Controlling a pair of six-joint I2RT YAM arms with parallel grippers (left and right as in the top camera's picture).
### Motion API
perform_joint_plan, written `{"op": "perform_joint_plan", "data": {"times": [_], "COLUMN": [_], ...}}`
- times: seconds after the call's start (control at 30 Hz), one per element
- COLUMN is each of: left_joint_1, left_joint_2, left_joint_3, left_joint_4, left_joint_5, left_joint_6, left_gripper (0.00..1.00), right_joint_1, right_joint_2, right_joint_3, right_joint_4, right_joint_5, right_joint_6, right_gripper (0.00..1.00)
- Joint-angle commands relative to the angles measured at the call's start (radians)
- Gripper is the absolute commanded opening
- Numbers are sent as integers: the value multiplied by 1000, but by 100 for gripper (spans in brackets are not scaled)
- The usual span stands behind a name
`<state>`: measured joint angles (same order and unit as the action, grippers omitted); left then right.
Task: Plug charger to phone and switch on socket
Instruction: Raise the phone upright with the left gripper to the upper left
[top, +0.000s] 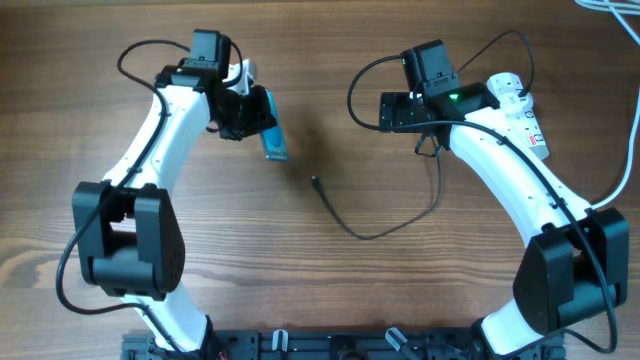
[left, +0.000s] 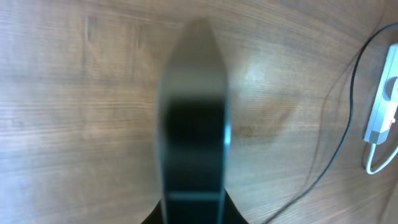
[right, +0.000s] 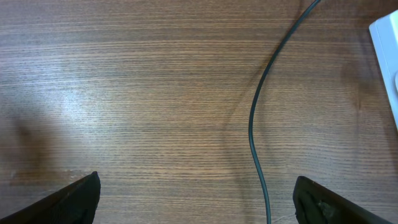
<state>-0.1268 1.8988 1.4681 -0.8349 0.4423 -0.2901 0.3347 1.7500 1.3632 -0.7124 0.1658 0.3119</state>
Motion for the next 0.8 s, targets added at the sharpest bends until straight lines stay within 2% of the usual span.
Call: {"op": "perform_joint_plan", "data": {"times": [0.0,0.1,0.23,0.37,0.57,0.7,0.73,0.77], "left_joint_1": [38,73,163,265,323,323,323,323], "left_joint_2": [-1,0,0,16,159,229,237,237], "left_joint_3": [-90,-137,-142,-143,-142,-142,-142,-142], "left_joint_4": [89,154,213,224,248,314,328,331], "left_joint_5": [25,37,155,374,842,1027,1043,1050], "left_joint_6": [59,59,59,63,187,208,208,208], "left_gripper": [4,4,4,4,4,4,4,4], "right_joint_1": [-1,-1,-1,-1,-1,-1,0,-1], "right_joint_2": [-2,-2,-2,-2,-2,-2,-2,-2], "right_joint_3": [3,3,3,3,3,3,3,3], "right_joint_4": [2,2,2,2,2,13,30,33], "right_joint_5": [21,21,21,21,21,9,-34,-165], "right_joint_6": [-8,-8,-8,-8,-8,9,9,8], "right_gripper": [100,100,100,100,100,100,100,100]}}
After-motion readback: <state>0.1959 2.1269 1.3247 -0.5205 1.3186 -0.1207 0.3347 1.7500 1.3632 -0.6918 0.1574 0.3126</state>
